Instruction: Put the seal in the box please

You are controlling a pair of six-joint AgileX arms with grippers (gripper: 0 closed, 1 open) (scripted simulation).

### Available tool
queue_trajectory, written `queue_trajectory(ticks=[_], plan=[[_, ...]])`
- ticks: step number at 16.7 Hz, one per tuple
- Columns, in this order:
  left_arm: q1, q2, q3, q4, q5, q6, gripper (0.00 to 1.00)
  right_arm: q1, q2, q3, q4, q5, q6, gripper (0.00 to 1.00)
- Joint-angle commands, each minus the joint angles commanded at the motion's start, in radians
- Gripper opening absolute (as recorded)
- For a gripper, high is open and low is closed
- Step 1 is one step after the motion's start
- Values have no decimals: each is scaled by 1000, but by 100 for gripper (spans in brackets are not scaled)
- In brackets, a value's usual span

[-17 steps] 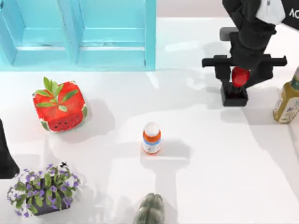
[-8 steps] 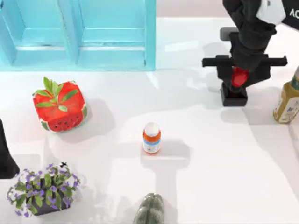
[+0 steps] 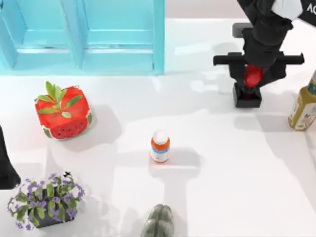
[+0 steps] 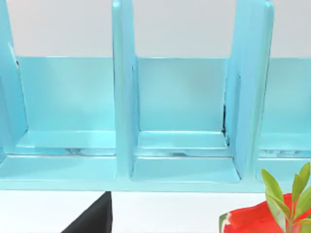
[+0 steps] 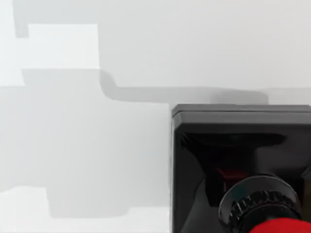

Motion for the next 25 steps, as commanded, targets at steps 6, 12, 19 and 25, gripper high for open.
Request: queue_trajectory(ticks=[6,12,19,25], plan=[[0,0,0,0,0,0,100,-2,24,249,-222,0,-1,0],[0,0,0,0,0,0,100,-8,44,427,-388,1,-2,0],[0,0,0,0,0,0,100,-41,12,400,-358,9,-20,0],[0,0,0,0,0,0,100,-366,-227,136,-237,33,-217,0]])
